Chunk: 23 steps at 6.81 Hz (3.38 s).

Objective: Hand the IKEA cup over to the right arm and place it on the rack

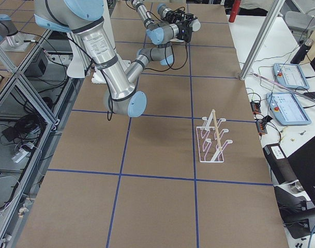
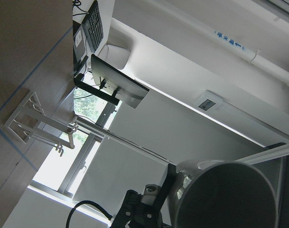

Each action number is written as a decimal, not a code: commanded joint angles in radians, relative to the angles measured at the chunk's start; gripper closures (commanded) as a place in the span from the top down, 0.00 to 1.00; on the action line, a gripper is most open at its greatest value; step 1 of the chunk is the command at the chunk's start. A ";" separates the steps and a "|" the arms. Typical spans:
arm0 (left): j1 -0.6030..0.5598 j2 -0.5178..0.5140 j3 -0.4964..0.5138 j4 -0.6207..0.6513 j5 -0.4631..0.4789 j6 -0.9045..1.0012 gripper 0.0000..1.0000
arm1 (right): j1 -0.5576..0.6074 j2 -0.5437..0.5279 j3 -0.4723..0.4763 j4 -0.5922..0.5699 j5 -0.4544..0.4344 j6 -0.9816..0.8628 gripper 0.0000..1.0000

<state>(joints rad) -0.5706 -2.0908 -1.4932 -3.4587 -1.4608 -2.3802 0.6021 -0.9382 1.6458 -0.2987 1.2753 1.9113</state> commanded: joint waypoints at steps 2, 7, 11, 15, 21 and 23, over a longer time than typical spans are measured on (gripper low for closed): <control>-0.009 -0.002 -0.005 0.032 -0.007 0.120 1.00 | 0.173 -0.156 -0.023 0.003 0.068 -0.032 0.00; -0.249 0.012 -0.090 0.318 -0.307 0.331 1.00 | 0.404 -0.388 -0.034 -0.218 0.159 -0.569 0.00; -0.488 0.138 -0.153 0.354 -0.640 0.386 1.00 | 0.421 -0.684 0.070 -0.206 -0.080 -0.822 0.00; -0.488 0.147 -0.154 0.354 -0.641 0.389 1.00 | 0.412 -0.783 0.074 -0.184 -0.076 -0.881 0.00; -0.488 0.150 -0.153 0.354 -0.641 0.391 1.00 | 0.357 -0.729 -0.012 -0.183 -0.073 -0.882 0.00; -0.488 0.152 -0.153 0.354 -0.641 0.389 1.00 | 0.357 -0.728 -0.018 -0.181 -0.074 -0.902 0.00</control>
<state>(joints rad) -1.0584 -1.9400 -1.6459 -3.1055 -2.1015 -1.9900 0.9588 -1.6677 1.6306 -0.4814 1.2015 1.0245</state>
